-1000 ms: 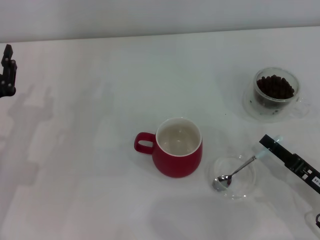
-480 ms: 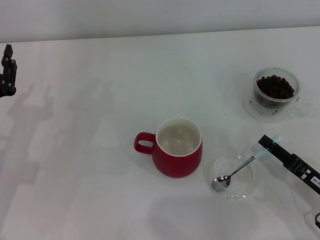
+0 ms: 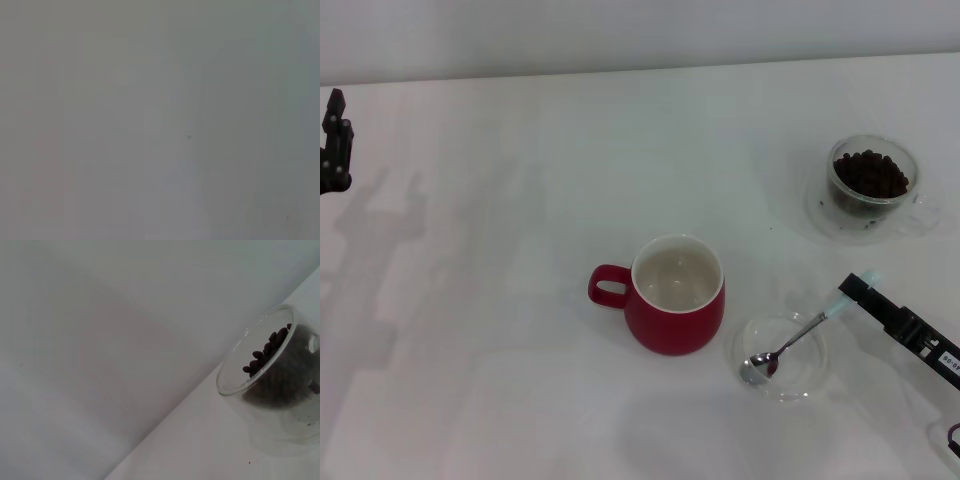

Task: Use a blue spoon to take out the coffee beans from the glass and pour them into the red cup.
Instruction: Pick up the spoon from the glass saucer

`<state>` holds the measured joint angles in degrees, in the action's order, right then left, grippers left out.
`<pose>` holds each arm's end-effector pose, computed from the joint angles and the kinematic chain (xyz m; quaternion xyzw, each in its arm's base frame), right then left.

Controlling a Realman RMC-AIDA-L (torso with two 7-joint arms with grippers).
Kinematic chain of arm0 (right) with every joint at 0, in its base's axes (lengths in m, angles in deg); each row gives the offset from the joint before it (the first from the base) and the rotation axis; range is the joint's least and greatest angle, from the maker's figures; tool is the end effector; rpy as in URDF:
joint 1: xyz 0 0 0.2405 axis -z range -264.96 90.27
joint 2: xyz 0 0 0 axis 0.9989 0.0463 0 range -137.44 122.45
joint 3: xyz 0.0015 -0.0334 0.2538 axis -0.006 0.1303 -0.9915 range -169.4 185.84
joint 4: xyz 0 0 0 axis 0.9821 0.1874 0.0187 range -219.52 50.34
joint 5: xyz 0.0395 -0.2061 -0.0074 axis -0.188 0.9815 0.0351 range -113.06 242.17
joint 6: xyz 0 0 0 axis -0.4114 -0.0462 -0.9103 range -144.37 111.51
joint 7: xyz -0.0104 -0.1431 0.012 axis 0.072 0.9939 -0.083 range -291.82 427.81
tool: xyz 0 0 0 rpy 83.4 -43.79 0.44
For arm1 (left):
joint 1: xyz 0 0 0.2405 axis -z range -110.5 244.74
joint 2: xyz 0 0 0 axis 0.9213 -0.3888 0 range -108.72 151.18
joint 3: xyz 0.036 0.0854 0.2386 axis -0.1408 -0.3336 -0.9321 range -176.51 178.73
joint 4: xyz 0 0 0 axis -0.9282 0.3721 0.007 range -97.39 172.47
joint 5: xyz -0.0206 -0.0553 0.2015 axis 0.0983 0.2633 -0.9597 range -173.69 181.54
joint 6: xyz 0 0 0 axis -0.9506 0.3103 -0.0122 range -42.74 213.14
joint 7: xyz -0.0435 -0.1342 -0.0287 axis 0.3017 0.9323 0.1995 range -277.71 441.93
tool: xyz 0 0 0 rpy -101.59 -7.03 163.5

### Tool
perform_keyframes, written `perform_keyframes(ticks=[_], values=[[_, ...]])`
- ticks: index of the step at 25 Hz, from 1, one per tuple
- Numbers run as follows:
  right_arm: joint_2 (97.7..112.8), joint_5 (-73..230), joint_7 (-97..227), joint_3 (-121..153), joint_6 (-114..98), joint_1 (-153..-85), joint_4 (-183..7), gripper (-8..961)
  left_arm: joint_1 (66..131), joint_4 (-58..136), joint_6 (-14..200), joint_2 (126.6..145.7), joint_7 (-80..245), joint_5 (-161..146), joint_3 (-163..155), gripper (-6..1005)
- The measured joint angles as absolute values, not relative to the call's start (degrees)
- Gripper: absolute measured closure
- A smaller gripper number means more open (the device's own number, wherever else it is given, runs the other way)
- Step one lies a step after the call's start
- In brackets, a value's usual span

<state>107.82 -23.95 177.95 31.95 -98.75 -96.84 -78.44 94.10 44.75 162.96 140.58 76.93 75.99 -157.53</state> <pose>0.3763 0.1837 -0.0416 -0.6175 0.5859 0.4420 0.2828 -0.3028 0.3240 -0.0162 -0.7204 -0.0869 -0.2817 0.6277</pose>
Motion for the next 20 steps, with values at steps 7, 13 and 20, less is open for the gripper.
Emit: perform_keyframes(ticks=[7,13,20], values=[[107.82,-23.62,177.95,31.95,-98.60,-96.86,-78.54,745,94.14,44.93,162.29,140.58,76.93,76.00,-157.54,575],[107.82,-23.57,178.07,31.95,-98.71,-96.92,-78.62,773,94.17,44.93,162.23,140.58,76.93,76.04,-157.53,575],[107.72,-23.57,178.49,31.70,-101.17,-97.06,-79.34,786,94.19,45.01,162.19,140.59,76.93,76.15,-157.53,574]])
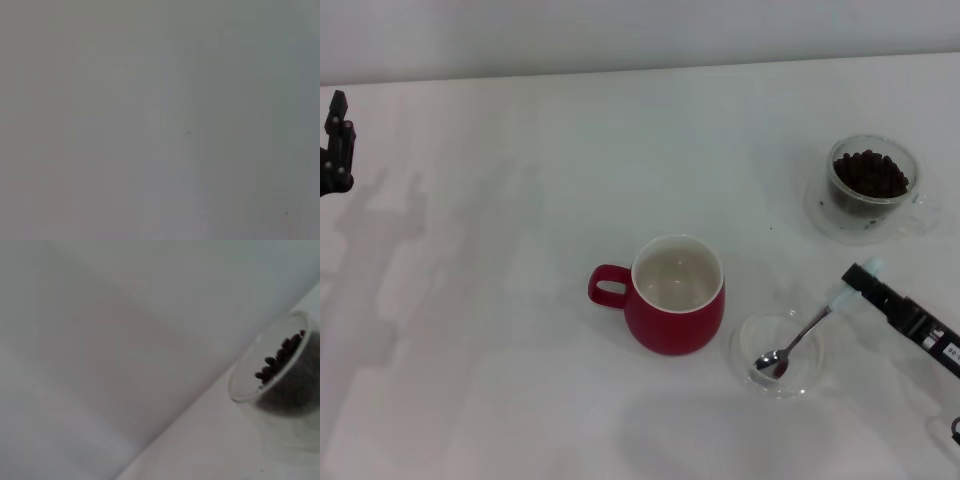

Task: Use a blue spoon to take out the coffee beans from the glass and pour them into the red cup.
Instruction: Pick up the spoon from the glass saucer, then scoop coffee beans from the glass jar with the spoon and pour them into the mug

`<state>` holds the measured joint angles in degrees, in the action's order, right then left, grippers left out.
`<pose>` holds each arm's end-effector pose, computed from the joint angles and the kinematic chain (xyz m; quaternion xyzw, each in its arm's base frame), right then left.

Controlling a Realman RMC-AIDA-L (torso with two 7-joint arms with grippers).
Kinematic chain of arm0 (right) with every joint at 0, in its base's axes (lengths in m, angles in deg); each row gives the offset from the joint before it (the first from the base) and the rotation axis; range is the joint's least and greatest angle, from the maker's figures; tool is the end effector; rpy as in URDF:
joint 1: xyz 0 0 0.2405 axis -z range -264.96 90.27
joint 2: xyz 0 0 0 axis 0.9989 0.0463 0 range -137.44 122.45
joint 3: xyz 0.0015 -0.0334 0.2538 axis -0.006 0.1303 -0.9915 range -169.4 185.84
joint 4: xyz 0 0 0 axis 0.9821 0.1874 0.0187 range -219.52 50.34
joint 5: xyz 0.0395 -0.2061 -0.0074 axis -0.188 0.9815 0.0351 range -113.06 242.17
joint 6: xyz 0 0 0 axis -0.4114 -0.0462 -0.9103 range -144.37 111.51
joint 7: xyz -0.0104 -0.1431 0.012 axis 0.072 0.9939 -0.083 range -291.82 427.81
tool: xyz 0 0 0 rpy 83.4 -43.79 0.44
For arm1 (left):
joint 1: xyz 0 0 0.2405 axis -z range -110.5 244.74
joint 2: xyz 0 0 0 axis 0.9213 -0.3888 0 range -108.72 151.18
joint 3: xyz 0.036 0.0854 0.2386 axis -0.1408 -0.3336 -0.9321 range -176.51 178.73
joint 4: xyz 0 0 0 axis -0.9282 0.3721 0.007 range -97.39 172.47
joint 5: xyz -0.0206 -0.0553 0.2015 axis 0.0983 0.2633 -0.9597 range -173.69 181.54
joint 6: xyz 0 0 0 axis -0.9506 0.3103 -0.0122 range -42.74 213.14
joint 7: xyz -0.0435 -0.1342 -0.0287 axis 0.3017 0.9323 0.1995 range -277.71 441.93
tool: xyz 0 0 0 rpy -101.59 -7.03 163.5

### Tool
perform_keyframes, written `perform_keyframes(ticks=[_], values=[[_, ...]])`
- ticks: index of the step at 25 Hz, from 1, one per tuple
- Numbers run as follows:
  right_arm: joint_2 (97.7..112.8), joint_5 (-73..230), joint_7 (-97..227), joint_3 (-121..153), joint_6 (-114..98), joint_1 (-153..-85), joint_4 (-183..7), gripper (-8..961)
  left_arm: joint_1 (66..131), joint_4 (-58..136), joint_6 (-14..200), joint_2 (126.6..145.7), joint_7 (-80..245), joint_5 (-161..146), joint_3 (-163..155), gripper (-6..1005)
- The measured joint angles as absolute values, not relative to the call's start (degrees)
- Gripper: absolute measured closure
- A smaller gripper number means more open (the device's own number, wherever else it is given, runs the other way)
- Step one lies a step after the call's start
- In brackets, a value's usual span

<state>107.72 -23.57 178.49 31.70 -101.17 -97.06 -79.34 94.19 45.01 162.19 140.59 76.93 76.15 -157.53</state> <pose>0.3720 0.1868 -0.0356 -0.6287 0.5656 0.4544 0.2799 -0.3031 0.3249 -0.0178 -0.7218 -0.0920 -0.2794 0.6265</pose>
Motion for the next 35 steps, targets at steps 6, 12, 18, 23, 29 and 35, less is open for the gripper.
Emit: perform_keyframes(ticks=[6,12,18,23,29,35], values=[[107.64,-23.49,178.60,31.89,-106.41,-98.03,-82.55,805,94.20,44.98,162.19,140.58,76.93,76.19,-157.54,576],[107.53,-23.90,178.37,31.44,-108.88,-99.36,-87.76,810,94.14,44.97,162.19,140.58,76.93,76.31,-157.53,575],[107.37,-24.77,178.17,30.05,-109.35,-100.41,-94.44,810,94.00,44.83,162.19,140.59,76.93,76.32,-157.53,575],[107.20,-24.87,178.04,27.28,-109.07,-101.42,-99.70,810,93.92,44.82,162.19,140.59,76.93,76.06,-157.60,574],[106.29,-24.93,177.96,25.20,-105.96,-103.50,-103.17,810,93.92,44.86,162.19,140.58,76.93,76.00,-157.70,574],[105.35,-25.28,177.94,23.84,-102.92,-105.06,-104.70,810,93.76,45.03,162.19,140.59,76.93,75.99,-157.71,575]])
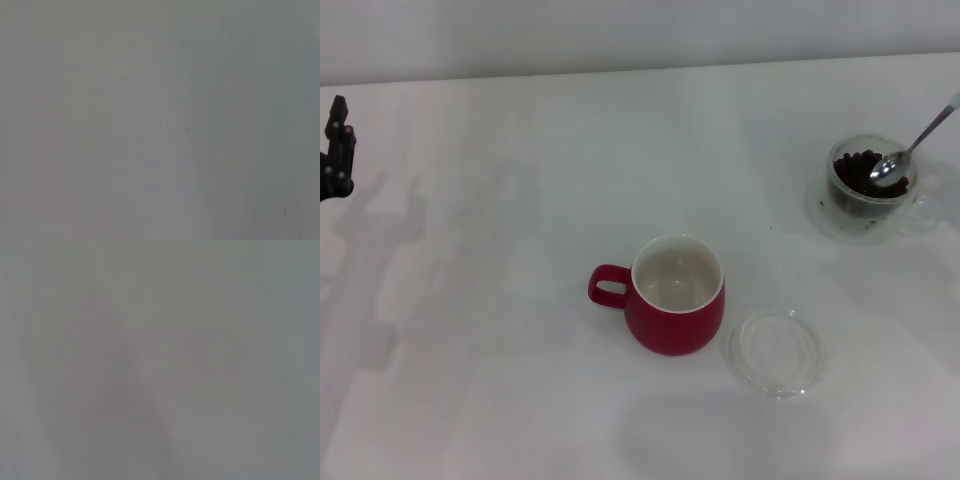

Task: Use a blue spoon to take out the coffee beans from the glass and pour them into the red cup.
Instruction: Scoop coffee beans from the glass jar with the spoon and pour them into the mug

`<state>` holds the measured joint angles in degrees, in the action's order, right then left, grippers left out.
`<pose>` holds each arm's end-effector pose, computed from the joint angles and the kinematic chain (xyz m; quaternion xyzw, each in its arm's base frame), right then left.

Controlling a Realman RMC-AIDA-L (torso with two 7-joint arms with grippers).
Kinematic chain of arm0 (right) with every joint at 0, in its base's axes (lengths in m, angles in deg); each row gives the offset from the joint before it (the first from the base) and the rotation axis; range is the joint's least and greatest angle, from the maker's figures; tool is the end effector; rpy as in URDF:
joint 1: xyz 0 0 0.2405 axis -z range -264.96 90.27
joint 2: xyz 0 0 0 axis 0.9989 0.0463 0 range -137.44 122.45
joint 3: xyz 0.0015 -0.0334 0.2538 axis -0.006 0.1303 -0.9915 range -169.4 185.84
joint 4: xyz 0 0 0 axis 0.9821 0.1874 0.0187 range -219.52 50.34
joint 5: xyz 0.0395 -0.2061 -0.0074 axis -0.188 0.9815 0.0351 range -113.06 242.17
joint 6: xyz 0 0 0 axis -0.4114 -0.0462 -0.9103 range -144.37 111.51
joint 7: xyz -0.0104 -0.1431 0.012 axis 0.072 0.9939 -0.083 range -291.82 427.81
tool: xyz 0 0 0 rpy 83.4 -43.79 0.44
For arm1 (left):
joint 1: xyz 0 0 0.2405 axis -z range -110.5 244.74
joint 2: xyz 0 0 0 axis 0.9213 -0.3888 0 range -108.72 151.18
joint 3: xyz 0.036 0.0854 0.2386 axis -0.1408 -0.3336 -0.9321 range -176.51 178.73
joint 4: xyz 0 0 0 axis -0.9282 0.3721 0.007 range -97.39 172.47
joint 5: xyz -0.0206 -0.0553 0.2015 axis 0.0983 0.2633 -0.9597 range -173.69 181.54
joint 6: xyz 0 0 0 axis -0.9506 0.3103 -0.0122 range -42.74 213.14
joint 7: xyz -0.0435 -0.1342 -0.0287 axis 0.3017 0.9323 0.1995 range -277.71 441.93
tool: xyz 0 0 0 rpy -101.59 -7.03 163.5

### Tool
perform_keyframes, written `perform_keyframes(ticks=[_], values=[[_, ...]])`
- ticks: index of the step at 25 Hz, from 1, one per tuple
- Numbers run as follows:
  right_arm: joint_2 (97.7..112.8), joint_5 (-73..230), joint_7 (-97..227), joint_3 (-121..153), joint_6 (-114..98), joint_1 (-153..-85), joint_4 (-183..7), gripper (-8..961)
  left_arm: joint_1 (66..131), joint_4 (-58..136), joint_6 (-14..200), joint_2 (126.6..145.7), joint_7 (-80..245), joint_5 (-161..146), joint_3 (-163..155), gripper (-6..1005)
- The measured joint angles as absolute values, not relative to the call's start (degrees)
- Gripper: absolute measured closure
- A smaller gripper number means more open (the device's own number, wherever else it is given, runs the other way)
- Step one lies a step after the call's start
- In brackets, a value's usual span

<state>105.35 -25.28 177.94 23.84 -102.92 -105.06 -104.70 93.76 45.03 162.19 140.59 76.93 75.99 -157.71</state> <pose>0.3694 0.2844 0.0920 -0.7106 0.3495 0.4428 0.4205 -0.3050 0.3224 -0.0185 -0.7233 -0.0935 -0.2771 0.6256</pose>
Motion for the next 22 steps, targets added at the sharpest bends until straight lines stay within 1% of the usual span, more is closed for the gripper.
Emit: perform_keyframes(ticks=[2,5,14,22], values=[[104.99,-25.48,177.95,23.76,-101.25,-105.44,-105.11,810,93.71,44.97,162.19,140.62,76.93,76.00,-157.62,575],[104.94,-25.45,177.95,24.02,-99.34,-105.82,-106.22,810,93.72,44.93,162.19,140.66,76.93,76.05,-157.56,574],[105.72,-24.94,179.16,24.52,-98.40,-106.64,-107.47,810,94.27,44.75,162.19,140.61,76.93,76.17,-157.53,574],[106.09,-24.11,180.17,26.24,-96.02,-107.21,-107.53,810,94.79,44.67,161.68,140.49,76.93,76.34,-157.53,575]])
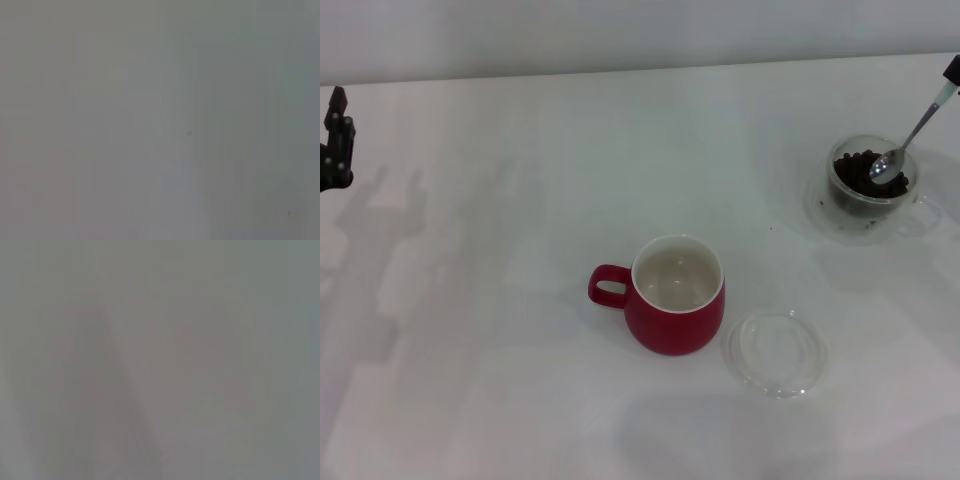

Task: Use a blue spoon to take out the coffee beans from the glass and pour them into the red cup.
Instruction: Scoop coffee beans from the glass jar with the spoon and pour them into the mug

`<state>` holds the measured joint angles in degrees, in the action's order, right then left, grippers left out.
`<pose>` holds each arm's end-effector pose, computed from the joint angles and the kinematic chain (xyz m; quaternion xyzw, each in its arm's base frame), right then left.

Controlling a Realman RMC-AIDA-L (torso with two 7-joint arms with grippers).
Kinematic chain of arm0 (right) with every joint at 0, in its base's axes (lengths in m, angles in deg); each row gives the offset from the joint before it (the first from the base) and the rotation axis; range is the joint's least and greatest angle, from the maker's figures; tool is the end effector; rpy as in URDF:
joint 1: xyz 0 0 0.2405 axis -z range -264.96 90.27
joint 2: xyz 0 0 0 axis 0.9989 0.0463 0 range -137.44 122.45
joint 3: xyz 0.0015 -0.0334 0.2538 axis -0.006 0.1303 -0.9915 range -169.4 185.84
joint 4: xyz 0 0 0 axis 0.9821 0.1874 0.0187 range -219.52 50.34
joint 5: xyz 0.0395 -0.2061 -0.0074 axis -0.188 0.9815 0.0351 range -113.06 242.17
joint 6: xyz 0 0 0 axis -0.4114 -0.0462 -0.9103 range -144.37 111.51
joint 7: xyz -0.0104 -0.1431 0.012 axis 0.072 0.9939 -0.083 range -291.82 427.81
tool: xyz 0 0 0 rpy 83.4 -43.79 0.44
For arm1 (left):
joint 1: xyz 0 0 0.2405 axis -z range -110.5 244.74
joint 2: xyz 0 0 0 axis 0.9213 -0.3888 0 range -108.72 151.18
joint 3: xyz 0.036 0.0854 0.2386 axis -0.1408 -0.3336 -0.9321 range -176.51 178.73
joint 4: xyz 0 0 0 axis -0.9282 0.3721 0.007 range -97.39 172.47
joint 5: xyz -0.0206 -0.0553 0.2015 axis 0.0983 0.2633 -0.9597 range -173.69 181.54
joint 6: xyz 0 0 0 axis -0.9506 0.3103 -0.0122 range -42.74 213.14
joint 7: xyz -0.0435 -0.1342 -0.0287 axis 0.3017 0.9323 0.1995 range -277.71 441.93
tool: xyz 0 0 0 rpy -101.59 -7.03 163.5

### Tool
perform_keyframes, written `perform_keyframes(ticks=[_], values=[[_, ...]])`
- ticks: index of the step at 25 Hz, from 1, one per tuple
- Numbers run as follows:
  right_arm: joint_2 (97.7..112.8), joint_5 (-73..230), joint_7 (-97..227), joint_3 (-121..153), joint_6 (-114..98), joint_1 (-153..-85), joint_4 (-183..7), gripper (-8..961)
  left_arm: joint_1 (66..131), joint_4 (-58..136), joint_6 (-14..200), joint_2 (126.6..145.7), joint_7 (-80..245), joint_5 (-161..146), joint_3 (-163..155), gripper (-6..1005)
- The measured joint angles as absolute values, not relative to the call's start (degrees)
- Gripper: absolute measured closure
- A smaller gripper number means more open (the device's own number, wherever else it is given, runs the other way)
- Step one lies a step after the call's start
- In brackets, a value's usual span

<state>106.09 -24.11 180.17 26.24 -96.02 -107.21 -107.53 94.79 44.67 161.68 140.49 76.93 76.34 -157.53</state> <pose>0.3694 0.3058 0.0879 -0.7329 0.3404 0.3887 0.4426 -0.3024 0.3287 -0.0165 -0.7229 -0.0899 -0.2765 0.6268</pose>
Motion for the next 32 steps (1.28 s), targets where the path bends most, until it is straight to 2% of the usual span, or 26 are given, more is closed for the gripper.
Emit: perform_keyframes(ticks=[14,32], values=[[106.92,-24.64,179.46,25.88,-93.23,-107.06,-107.03,810,95.10,44.66,160.48,140.49,76.93,76.35,-157.44,575],[107.12,-25.91,170.52,25.20,-92.32,-106.77,-105.43,810,95.31,44.22,159.88,140.59,76.93,76.20,-157.44,574]])
